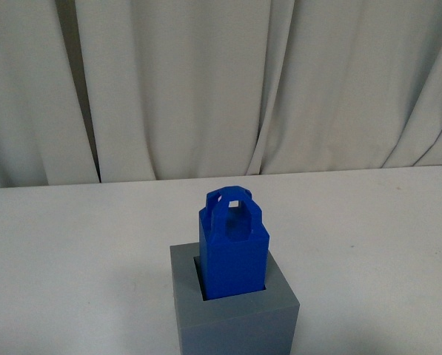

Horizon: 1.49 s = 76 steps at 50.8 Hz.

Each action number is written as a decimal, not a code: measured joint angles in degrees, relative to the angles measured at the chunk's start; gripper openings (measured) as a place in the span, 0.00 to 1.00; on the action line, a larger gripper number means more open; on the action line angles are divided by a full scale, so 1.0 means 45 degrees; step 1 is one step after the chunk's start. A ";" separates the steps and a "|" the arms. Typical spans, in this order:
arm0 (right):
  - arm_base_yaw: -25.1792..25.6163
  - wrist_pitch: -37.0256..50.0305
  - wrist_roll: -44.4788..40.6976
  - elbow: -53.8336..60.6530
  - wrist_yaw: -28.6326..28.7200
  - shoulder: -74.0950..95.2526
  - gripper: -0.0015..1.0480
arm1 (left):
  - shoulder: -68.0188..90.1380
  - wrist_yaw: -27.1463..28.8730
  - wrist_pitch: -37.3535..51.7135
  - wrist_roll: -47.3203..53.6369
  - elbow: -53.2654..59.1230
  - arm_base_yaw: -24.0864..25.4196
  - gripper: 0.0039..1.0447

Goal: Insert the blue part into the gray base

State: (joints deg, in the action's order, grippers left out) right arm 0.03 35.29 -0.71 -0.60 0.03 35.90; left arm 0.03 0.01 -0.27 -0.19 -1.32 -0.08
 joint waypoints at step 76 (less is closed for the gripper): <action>0.0000 -0.7820 0.0015 0.0058 0.0015 -0.7922 0.18 | 0.0000 0.0000 0.0000 0.0000 0.0000 0.0000 0.94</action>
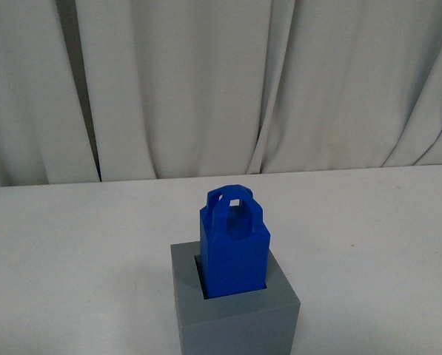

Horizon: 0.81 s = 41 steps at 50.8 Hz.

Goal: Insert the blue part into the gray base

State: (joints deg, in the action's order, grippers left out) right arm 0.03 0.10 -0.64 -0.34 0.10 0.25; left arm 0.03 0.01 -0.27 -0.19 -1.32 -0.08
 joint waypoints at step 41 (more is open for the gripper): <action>0.0000 0.0000 0.0015 0.0000 0.0000 -0.0005 0.93 | 0.0000 0.0000 0.0000 0.0000 0.0000 0.0000 0.94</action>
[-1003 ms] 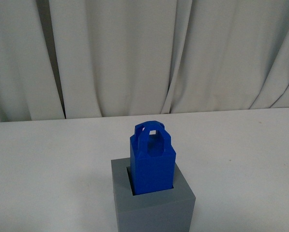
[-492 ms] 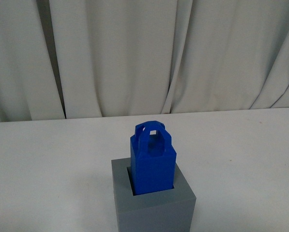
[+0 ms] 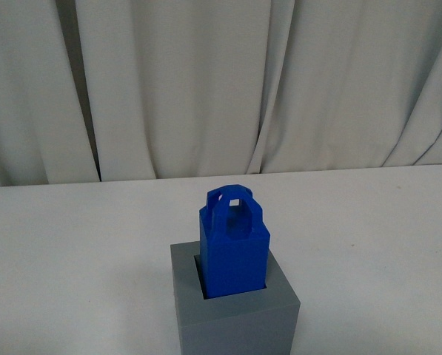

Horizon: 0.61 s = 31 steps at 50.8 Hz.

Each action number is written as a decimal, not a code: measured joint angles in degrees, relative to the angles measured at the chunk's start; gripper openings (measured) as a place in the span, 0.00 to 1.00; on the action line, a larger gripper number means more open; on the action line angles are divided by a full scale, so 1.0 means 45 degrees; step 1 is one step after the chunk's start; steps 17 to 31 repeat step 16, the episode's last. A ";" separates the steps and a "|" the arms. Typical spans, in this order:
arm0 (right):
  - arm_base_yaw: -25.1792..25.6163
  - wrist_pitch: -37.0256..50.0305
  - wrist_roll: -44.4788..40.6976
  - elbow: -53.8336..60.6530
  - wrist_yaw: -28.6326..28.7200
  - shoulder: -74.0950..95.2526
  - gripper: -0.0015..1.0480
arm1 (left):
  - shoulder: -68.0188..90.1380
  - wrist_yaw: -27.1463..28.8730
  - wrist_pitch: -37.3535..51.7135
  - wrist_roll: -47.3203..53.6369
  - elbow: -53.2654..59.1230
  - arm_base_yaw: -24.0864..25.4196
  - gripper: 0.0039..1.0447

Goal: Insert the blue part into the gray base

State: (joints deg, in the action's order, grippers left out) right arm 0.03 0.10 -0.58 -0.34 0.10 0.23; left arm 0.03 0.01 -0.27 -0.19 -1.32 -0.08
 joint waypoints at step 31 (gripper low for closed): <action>0.0000 0.0000 -0.0005 0.0000 0.0005 0.0000 0.93 | 0.0000 0.0000 0.0000 0.0000 0.0000 0.0000 0.94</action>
